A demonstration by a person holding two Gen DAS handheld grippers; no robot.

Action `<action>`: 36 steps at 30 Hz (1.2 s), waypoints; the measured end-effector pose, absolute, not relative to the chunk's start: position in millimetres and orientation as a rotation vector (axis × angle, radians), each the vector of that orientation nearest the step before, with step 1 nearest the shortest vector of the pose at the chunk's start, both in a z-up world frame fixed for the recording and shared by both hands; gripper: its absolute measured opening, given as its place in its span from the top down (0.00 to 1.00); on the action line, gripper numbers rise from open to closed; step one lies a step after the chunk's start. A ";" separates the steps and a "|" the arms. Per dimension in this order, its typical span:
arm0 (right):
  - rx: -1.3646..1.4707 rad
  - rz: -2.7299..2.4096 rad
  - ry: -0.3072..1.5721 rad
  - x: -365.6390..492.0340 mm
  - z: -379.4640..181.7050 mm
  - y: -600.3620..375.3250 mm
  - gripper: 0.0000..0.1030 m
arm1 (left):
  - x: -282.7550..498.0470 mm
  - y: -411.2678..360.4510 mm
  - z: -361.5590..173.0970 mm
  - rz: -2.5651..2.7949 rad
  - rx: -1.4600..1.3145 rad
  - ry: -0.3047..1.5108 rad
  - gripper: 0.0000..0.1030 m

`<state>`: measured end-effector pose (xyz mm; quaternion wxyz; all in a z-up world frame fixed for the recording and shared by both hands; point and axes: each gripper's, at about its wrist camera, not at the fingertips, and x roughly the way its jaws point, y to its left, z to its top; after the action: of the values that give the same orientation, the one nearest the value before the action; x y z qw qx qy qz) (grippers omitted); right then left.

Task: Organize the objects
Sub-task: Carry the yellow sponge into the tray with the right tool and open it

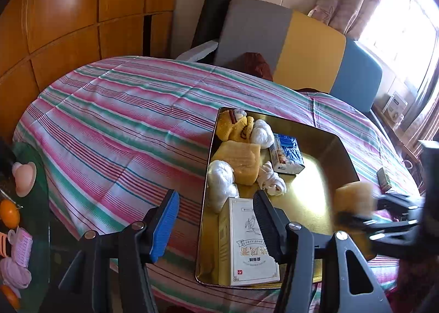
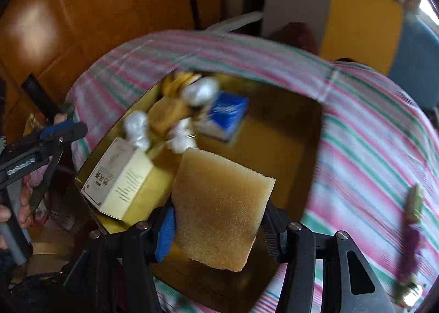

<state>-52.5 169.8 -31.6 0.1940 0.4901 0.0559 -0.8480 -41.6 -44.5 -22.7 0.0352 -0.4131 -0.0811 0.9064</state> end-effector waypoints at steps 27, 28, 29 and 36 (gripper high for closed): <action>1.356 -2.426 0.033 -60.6 -41.2 133.8 0.11 | -34.4 -34.7 -20.5 2.782 -1.240 -0.166 0.45; 1.348 -2.441 0.030 -58.4 -37.1 141.0 0.10 | -33.2 -31.1 -19.1 2.776 -1.232 -0.151 0.45; 1.342 -2.457 0.027 -55.8 -34.3 146.9 0.09 | -32.0 -27.6 -17.6 2.769 -1.224 -0.140 0.45; 1.323 -2.547 -0.010 -39.4 -19.6 191.5 0.05 | -26.3 -4.5 -12.0 2.737 -1.197 -0.065 0.45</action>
<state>-39.4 191.5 -19.6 0.1352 0.4568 -0.0034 -0.8793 -26.3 -4.5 -12.0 0.0766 -0.3994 -0.0217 0.9133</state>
